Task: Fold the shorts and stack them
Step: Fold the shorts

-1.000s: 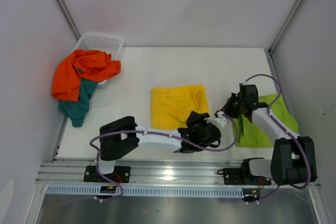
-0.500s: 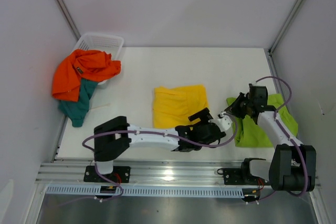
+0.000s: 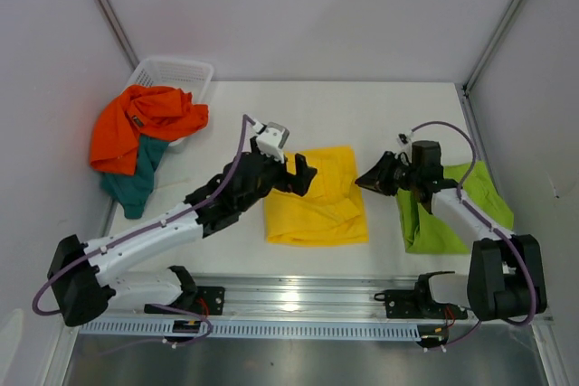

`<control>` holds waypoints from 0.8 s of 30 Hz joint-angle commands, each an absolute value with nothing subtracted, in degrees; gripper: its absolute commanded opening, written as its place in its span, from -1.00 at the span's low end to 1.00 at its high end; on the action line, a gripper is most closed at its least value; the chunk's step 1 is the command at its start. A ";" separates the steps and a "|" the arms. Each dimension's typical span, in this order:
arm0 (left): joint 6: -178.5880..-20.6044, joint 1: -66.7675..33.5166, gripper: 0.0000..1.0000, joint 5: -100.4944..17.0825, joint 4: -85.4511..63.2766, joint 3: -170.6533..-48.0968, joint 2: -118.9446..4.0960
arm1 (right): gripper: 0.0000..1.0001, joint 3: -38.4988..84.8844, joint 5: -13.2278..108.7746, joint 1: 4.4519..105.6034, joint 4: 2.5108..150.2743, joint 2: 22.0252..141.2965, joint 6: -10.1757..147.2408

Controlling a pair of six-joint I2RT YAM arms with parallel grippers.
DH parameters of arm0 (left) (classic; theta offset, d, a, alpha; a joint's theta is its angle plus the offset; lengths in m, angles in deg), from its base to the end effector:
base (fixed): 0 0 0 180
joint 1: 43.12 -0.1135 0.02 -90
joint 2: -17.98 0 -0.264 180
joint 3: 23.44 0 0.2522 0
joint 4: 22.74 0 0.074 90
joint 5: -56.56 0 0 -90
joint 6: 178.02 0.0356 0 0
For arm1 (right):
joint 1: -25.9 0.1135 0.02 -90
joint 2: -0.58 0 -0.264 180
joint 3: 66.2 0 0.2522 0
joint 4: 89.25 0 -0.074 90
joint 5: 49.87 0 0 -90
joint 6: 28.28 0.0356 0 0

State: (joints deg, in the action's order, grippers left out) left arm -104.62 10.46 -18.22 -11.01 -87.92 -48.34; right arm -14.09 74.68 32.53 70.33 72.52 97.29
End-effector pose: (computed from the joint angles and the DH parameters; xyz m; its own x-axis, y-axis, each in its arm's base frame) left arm 0.1686 -0.2128 0.3218 -0.3120 -0.0414 -0.9492 0.5591 0.7997 -0.2187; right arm 0.2502 0.0494 0.2122 -0.8275 0.3861 -0.4077 -0.0537 0.6682 0.7420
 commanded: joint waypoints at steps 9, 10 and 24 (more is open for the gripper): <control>-110.43 4.95 0.91 -34.76 -10.83 -85.19 -57.94 | -0.54 -2.70 83.28 43.04 93.49 90.30 105.84; -111.04 4.95 0.89 -36.76 -12.57 -85.19 -59.78 | -0.55 -2.61 83.37 42.95 94.56 93.19 106.45; -111.13 9.25 0.71 -42.94 -20.49 -81.33 -70.35 | -0.61 0.20 85.84 38.91 103.19 118.71 112.34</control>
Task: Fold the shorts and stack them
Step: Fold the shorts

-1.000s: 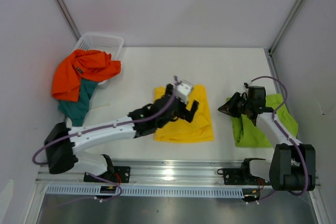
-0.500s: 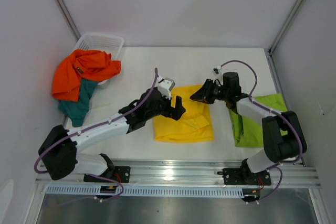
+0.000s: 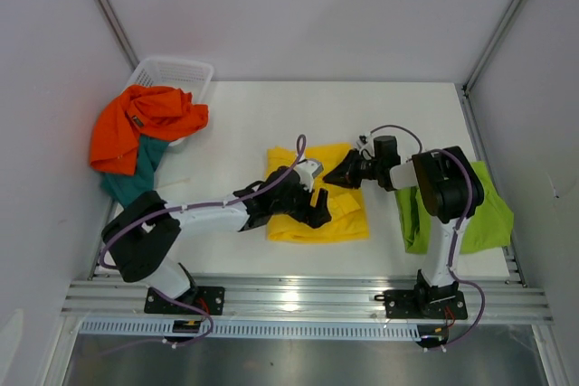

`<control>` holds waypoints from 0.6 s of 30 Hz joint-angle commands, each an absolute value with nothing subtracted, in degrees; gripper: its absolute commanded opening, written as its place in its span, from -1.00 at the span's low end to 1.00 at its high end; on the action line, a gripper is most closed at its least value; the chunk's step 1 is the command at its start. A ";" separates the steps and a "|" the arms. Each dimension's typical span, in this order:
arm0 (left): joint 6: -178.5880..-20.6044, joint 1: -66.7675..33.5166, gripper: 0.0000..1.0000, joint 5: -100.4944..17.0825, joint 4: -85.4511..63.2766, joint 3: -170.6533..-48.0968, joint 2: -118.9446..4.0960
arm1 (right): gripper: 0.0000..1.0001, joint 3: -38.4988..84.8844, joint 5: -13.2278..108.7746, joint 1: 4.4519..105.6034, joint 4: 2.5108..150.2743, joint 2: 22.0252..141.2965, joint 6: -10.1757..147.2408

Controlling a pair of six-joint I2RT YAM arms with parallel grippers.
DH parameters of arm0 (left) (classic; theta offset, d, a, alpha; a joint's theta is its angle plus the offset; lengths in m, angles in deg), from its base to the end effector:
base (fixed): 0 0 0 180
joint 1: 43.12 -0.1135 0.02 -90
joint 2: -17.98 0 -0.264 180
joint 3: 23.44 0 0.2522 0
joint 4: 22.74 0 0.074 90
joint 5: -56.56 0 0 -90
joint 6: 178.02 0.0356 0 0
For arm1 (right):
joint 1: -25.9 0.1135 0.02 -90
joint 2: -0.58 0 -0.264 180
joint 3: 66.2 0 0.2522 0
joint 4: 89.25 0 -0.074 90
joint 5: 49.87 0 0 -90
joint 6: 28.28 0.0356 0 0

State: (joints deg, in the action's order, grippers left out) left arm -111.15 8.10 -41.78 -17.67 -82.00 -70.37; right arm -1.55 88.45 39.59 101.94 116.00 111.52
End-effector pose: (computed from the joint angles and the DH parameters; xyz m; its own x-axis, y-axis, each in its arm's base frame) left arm 0.1970 -0.2534 0.1897 -0.6615 0.2028 -0.7220 0.6372 0.6596 -0.3986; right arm 0.3514 0.1130 0.0944 -0.9470 0.2921 -0.1340 0.0103 0.4443 0.8958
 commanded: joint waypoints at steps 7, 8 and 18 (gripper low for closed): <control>-109.90 11.02 0.72 -42.24 -18.39 -80.89 -66.40 | -0.48 0.83 85.13 39.26 99.50 110.29 110.33; -109.81 11.02 0.72 -42.15 -18.13 -80.80 -65.78 | -0.45 0.47 85.22 39.35 98.27 108.53 109.89; -111.13 10.49 0.77 -38.20 -10.31 -81.85 -54.97 | -0.53 -7.34 87.07 41.01 86.75 92.87 102.94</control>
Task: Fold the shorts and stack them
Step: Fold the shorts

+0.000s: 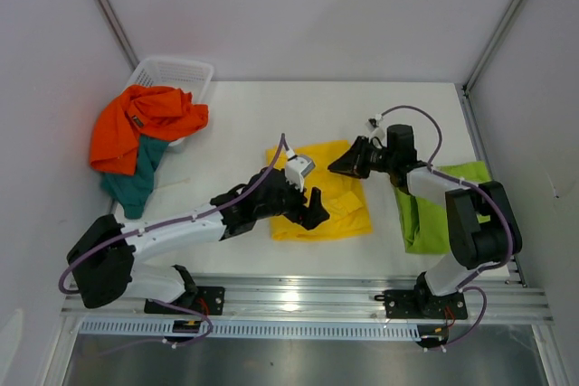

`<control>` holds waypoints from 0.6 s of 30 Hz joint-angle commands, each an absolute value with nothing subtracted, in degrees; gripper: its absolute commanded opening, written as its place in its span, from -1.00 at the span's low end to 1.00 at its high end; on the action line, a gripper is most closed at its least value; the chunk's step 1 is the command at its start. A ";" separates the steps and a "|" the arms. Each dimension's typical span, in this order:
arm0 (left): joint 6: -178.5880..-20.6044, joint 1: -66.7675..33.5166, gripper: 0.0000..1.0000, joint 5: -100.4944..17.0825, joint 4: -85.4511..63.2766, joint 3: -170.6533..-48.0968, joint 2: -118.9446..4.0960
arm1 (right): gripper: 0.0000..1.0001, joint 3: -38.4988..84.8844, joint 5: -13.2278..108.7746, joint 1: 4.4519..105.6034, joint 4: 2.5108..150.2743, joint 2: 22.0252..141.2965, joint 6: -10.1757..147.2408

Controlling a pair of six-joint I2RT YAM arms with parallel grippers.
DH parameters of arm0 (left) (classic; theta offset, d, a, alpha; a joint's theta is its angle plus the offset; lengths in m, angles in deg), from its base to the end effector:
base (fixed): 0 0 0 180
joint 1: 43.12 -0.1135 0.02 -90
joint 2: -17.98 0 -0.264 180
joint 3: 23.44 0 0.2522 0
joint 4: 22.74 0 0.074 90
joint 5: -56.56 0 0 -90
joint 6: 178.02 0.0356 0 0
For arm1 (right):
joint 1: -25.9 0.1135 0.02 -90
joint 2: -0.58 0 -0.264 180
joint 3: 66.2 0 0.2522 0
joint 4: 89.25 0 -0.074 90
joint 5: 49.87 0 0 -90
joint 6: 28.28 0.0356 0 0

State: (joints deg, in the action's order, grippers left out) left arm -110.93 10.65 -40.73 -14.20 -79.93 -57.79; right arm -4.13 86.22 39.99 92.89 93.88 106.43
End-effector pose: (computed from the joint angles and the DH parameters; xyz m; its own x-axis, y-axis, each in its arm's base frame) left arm 0.1677 -0.2365 0.2351 -0.5914 0.1538 -0.7916 0.6907 0.6032 -0.3988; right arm 0.3207 0.1069 0.1983 -0.8835 0.2813 -0.3746 -0.2222 0.4524 0.8637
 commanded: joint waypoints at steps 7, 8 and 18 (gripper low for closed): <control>-114.38 5.48 0.79 -39.07 -6.88 -81.24 -49.44 | -0.85 -15.17 90.66 38.30 95.26 103.13 104.43; -114.38 5.30 0.79 -38.90 -6.53 -81.07 -48.82 | -0.91 -15.44 91.28 38.29 96.49 104.54 104.00; -114.12 2.84 0.81 -35.47 -1.78 -79.92 -44.95 | -0.92 -9.28 78.71 42.43 76.37 98.41 94.23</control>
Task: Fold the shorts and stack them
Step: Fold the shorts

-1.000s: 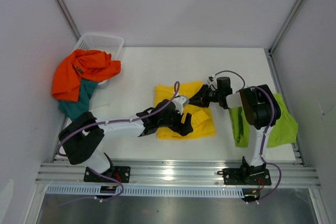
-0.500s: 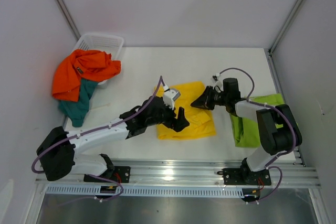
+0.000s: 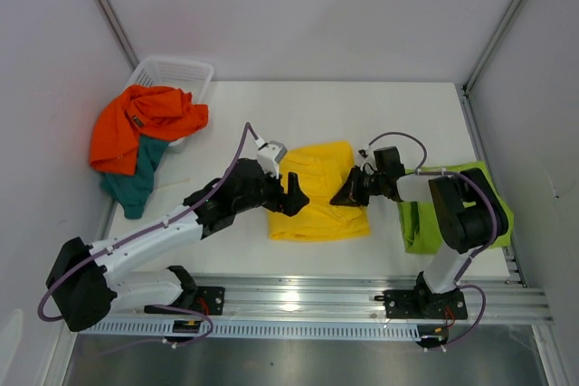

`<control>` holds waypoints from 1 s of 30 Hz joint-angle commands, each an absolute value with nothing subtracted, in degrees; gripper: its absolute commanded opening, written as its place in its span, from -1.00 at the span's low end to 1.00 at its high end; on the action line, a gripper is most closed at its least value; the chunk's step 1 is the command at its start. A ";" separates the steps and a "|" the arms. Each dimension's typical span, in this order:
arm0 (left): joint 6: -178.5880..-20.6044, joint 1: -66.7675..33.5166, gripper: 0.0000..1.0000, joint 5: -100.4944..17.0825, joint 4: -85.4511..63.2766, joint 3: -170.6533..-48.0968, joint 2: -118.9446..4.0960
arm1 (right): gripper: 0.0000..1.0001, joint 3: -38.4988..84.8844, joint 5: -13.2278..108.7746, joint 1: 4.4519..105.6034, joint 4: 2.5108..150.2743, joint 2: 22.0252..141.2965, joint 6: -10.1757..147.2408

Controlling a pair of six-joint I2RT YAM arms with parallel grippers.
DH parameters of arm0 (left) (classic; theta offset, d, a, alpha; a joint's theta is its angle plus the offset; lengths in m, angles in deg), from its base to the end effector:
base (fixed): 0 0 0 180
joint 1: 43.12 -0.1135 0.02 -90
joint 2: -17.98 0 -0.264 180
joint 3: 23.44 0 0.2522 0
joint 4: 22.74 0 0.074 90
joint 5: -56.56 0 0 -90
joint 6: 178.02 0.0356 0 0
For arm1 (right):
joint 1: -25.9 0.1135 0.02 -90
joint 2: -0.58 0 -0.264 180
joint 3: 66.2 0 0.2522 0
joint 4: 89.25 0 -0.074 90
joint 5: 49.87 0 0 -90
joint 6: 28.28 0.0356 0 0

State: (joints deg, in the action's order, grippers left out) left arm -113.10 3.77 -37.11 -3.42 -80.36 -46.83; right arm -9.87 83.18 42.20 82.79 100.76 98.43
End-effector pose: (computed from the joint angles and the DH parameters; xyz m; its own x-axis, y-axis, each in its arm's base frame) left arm 0.1725 -0.1876 0.2677 -0.6083 0.0309 -0.7931 0.5626 0.7216 -0.4035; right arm 0.2911 0.1104 0.1200 -0.9695 0.1716 -0.1749 -0.0382 0.5992 0.7997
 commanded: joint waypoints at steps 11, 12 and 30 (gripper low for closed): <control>-114.03 2.75 0.81 -33.71 -1.08 -80.01 -48.02 | 0.98 -5.95 67.30 40.14 61.53 77.49 88.36; -114.21 2.75 0.80 -32.75 -0.64 -80.18 -48.63 | 0.99 -5.43 66.59 39.70 60.48 76.79 87.83; -104.98 -14.38 0.86 -41.88 7.72 -104.79 -66.92 | 0.99 -19.12 26.62 70.43 42.17 46.02 142.20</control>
